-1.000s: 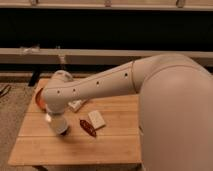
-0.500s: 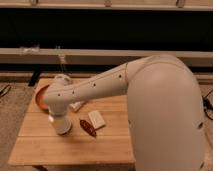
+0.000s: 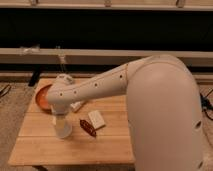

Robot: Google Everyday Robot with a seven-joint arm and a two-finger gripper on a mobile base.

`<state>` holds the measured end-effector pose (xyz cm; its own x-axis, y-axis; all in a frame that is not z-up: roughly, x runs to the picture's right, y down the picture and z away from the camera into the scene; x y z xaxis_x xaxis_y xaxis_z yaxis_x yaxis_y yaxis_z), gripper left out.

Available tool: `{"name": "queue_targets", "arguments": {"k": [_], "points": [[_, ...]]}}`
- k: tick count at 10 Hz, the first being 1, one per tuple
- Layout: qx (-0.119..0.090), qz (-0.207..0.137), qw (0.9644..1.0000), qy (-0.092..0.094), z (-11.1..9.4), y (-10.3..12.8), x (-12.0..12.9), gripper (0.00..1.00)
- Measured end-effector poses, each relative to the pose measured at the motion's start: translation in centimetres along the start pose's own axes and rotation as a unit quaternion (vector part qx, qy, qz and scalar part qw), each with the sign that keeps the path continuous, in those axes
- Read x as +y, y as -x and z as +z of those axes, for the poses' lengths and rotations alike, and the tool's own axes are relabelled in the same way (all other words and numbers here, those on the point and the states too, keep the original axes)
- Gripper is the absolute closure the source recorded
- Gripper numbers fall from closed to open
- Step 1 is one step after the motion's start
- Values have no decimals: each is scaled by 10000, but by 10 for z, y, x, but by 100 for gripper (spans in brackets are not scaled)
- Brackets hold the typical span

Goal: Place the ceramic cup over the eraser

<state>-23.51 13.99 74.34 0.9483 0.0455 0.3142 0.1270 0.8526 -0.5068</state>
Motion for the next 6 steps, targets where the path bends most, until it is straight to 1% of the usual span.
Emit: {"name": "queue_targets", "arguments": {"k": [1,2,4,5,6], "points": [[-86,99,9999,-20,-6,-3,-3,20],[-206,166,9996,-47,-17,-3,-7,20],[-429,233,9988,-95,-43,-3,-18,20],[-504,258,9984,-88,-53,-5,-22,20],[-553,255,9981,3,-61,-7,-25,20]]}}
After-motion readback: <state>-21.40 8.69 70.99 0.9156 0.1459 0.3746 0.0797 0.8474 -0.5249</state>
